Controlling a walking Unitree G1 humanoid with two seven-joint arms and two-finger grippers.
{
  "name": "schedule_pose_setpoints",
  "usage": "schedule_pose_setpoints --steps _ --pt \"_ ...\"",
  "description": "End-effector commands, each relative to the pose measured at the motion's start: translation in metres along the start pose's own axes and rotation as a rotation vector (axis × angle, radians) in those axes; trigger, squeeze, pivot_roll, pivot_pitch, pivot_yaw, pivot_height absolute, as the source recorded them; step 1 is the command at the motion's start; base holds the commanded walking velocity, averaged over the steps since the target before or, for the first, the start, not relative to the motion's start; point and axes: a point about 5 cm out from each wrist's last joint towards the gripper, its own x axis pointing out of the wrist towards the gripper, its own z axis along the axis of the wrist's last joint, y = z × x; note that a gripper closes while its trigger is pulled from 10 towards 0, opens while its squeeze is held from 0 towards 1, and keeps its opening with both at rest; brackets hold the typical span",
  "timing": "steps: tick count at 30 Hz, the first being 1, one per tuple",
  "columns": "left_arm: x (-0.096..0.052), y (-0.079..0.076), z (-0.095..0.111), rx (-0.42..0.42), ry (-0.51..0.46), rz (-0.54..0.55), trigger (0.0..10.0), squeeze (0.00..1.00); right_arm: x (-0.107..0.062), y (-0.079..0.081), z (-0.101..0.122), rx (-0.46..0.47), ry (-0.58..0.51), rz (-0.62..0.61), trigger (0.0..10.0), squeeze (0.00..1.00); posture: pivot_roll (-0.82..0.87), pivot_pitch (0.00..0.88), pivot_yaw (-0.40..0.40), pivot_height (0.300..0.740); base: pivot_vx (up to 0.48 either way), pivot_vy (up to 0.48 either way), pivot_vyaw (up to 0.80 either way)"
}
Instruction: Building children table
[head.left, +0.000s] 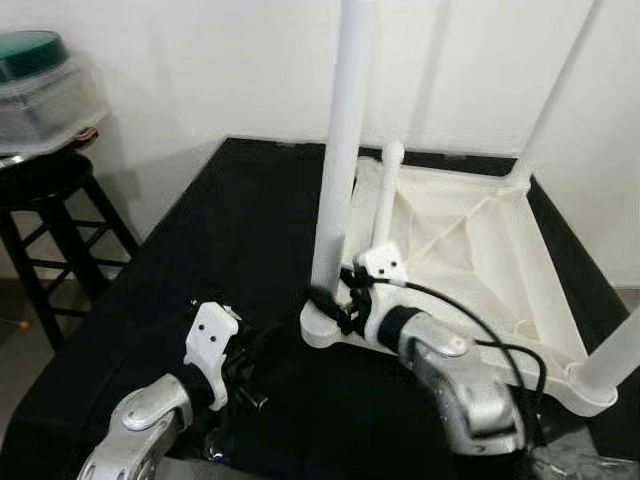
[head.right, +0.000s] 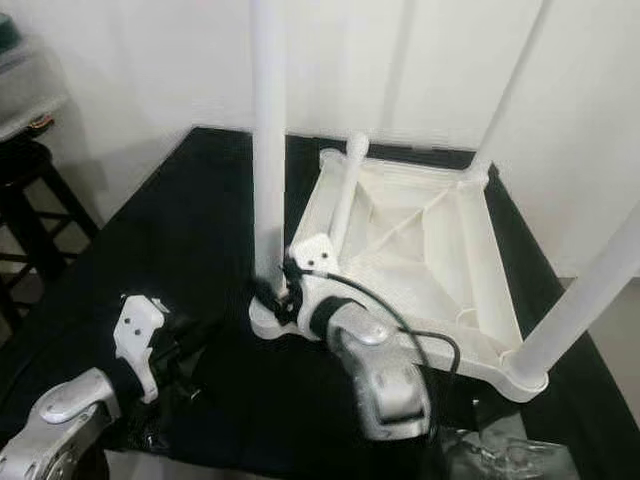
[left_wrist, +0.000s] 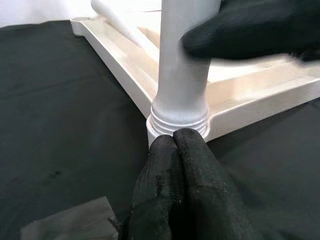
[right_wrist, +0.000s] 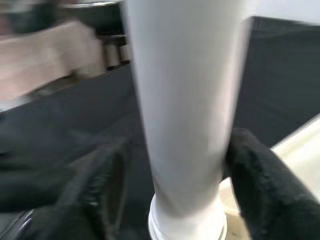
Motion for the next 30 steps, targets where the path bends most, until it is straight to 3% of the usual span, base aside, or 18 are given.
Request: schedule_pose_setpoints --steps 1,2,6,7,13,16,17,18,19,30 --pt "0.001 0.000 -0.001 -0.006 -0.003 -0.008 10.0 0.00 0.001 0.002 0.016 -0.072 -0.053 0.140 10.0 1.00 0.03 0.046 -0.021 0.740 0.000 0.000 0.00" --pt "0.002 -0.001 -0.001 -0.009 -0.009 -0.015 10.0 0.00 -0.006 -0.010 0.023 -0.184 -0.026 0.262 10.0 0.10 0.04 0.046 -0.031 0.740 0.000 0.000 0.00" --pt "0.002 -0.001 0.000 -0.009 -0.012 -0.019 10.0 0.00 -0.012 -0.017 0.025 -0.220 -0.002 0.325 10.0 0.10 0.04 0.046 -0.031 0.740 0.000 0.000 0.00" --pt "0.002 -0.002 0.000 -0.010 -0.014 -0.020 10.0 0.00 -0.013 -0.025 0.025 -0.227 0.022 0.342 10.0 0.00 0.04 0.043 -0.031 0.740 0.000 0.000 0.00" --pt "0.004 -0.003 -0.001 -0.010 -0.019 -0.022 10.0 0.00 -0.006 -0.052 0.029 -0.230 0.049 0.358 10.0 0.00 0.05 0.034 -0.038 0.740 0.000 0.000 0.00" --pt "0.004 -0.003 -0.001 -0.010 -0.021 -0.023 10.0 0.00 -0.003 -0.057 0.033 -0.208 0.028 0.381 10.0 0.00 0.05 0.033 -0.041 0.740 0.000 0.000 0.00" --pt "0.005 -0.003 -0.001 -0.010 -0.024 -0.024 10.0 0.00 -0.001 -0.060 0.036 -0.190 0.008 0.410 8.6 0.00 0.06 0.032 -0.045 0.740 0.000 0.000 0.00" --pt "0.005 -0.003 -0.001 -0.010 -0.024 -0.024 10.0 0.00 -0.001 -0.060 0.036 -0.190 0.008 0.410 8.6 0.00 0.06 0.032 -0.045 0.740 0.000 0.000 0.00" --pt "0.005 -0.004 -0.001 -0.011 -0.027 -0.023 10.0 0.00 0.003 -0.062 0.037 -0.172 -0.007 0.424 0.0 0.00 0.06 0.032 -0.047 0.740 0.000 0.000 0.00" --pt "0.005 -0.005 0.000 -0.014 -0.038 -0.023 10.0 0.00 0.007 -0.067 0.032 -0.148 -0.030 0.522 0.0 0.00 0.05 0.038 -0.048 0.740 0.000 0.000 0.00"
